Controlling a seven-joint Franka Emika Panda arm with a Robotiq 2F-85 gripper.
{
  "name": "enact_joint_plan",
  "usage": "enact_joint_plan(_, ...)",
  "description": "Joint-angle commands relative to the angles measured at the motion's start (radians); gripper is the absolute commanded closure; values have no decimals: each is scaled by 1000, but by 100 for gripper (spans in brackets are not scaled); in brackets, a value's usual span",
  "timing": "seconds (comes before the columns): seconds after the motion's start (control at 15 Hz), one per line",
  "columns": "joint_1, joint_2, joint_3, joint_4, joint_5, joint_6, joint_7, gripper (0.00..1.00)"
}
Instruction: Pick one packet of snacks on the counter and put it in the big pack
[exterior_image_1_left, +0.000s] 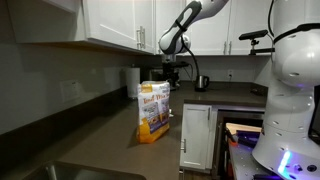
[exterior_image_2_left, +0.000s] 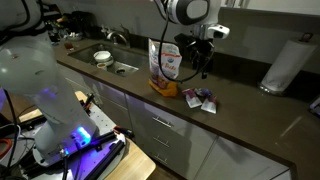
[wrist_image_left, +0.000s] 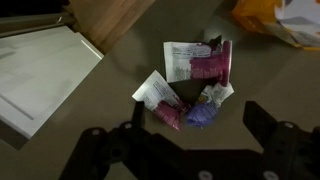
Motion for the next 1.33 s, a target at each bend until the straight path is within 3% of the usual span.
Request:
enact_joint_plan(0.0, -20, 128, 1, 71, 85, 17, -6, 0)
enact_joint_plan(0.47, -54, 301, -5, 165, 128, 51, -5, 0)
enact_joint_plan(0.53, -36, 257, -10, 121, 99, 46, 0, 0)
enact_joint_plan(0.73, -37, 275, -10, 130, 99, 46, 0, 0)
enact_joint_plan(1.27, -46, 367, 23, 126, 97, 315, -75, 0)
